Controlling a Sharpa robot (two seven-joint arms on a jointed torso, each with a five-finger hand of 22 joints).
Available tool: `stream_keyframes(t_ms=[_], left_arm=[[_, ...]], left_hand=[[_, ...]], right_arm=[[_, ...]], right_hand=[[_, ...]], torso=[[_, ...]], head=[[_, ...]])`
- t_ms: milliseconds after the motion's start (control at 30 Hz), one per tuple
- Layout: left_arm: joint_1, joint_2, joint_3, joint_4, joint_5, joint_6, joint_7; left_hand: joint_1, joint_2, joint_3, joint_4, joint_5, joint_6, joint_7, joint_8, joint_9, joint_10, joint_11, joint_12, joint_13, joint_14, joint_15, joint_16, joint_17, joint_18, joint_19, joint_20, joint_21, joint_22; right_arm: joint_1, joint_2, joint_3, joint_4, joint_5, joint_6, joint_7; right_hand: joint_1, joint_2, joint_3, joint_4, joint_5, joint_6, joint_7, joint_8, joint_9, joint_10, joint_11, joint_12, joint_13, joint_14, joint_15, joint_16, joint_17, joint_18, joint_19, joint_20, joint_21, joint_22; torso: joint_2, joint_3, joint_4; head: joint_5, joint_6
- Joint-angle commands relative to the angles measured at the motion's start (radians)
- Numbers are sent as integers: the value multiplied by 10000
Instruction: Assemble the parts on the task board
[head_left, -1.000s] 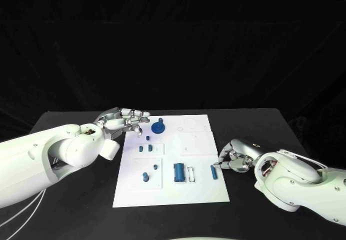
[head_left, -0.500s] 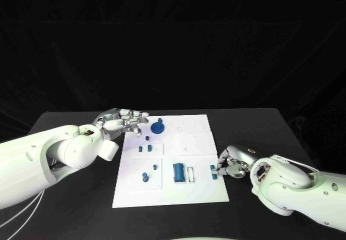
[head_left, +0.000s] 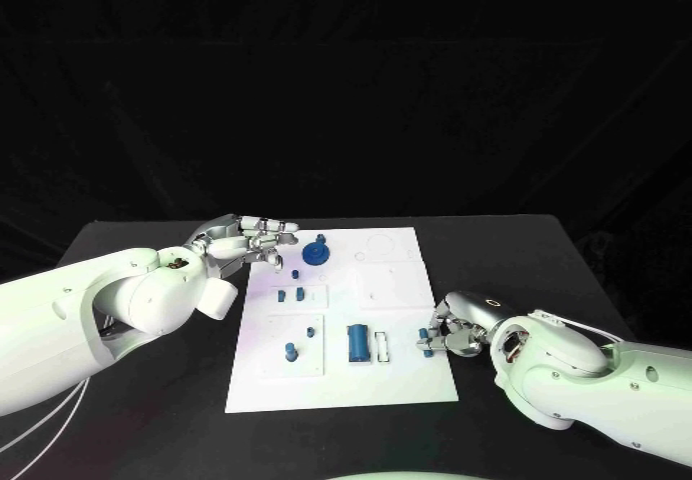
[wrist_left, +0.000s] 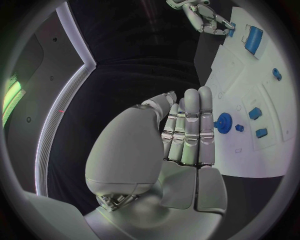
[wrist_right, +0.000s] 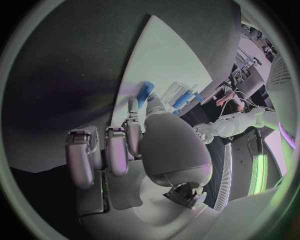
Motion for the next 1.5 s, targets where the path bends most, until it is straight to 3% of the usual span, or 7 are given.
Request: stream_keyframes(t_ms=[33,267,500,733,967,1100,1500], left_arm=[[3,4,6,48,46,166,49],[3,-12,6,65,48,173,45],[4,-42,6,73,53,182,30],[4,-60,6,84,53,187,20],[4,-62,6,76,53,205,4],[4,-57,6,69,53,207,1],[3,-32,6,63,53,203,6]], left_hand=[[3,69,-67,-16,21,20,-40,50,-10,-65,-25,34,11,-68,-16,-58,-9,140,-60,-4,-47,-8],[3,69,-67,-16,21,20,-40,50,-10,-65,-25,34,11,-68,-16,-58,-9,140,-60,-4,-47,-8],[-54,95,-99,28,19,18,-36,54,-13,-82,-19,50,11,-67,-8,-51,-27,137,-57,4,-70,-24],[-54,95,-99,28,19,18,-36,54,-13,-82,-19,50,11,-67,-8,-51,-27,137,-57,4,-70,-24],[-54,95,-99,28,19,18,-36,54,-13,-82,-19,50,11,-67,-8,-51,-27,137,-57,4,-70,-24],[-54,95,-99,28,19,18,-36,54,-13,-82,-19,50,11,-67,-8,-51,-27,137,-57,4,-70,-24],[-67,105,-107,40,21,11,-37,51,-16,-95,-20,55,10,-68,-6,-48,-36,137,-56,7,-82,-33]], right_arm=[[-167,124,-77,-98,-517,657,-225],[-261,415,-82,-280,-1826,1058,-422],[-343,562,-86,-280,-2893,1665,-635],[-365,595,-87,-188,-3000,1719,-776],[-365,521,-84,-33,-2463,1125,-905],[-322,426,-67,139,-1826,279,-697],[-96,451,-20,571,-540,-1168,-286]], right_hand=[[205,-50,38,-113,-21,49,-10,-85,-41,23,-61,-47,-1333,736,-20,-15,1153,-141,1029,32,45,2633],[783,-73,305,-426,-343,73,-34,-156,-47,7,-90,-78,-1326,734,-52,-20,1154,-141,1029,-3,45,2633],[941,-358,689,-415,-800,123,-26,-237,-72,1,-85,-111,-1324,743,-48,-1,1198,-141,1029,-8,45,2633],[1309,-563,1402,-519,-111,194,-43,-360,-127,-22,-107,-164,-1321,743,-65,-2,1209,-141,1029,-27,45,2633],[1472,-666,2014,-544,451,259,-76,-434,-157,-22,-142,-192,-1313,749,-93,8,1234,-141,1029,-45,45,2633],[1384,-735,2394,-455,772,269,-79,-464,-154,27,-149,-121,-1243,766,-96,49,1307,-141,1029,-54,45,2633],[1194,-969,2949,-359,1032,306,-100,-469,-111,61,-158,-102,-1209,771,-108,62,1331,-141,1029,-64,45,2633]], torso=[[-2,-3,0],[-8,-4,4],[-10,-4,-3],[-13,0,0],[-18,5,-1],[-18,-3,-7],[-6,0,7]], head=[[-16,10],[-25,-15],[15,-25],[13,-30],[29,-26],[28,-23],[6,0]])
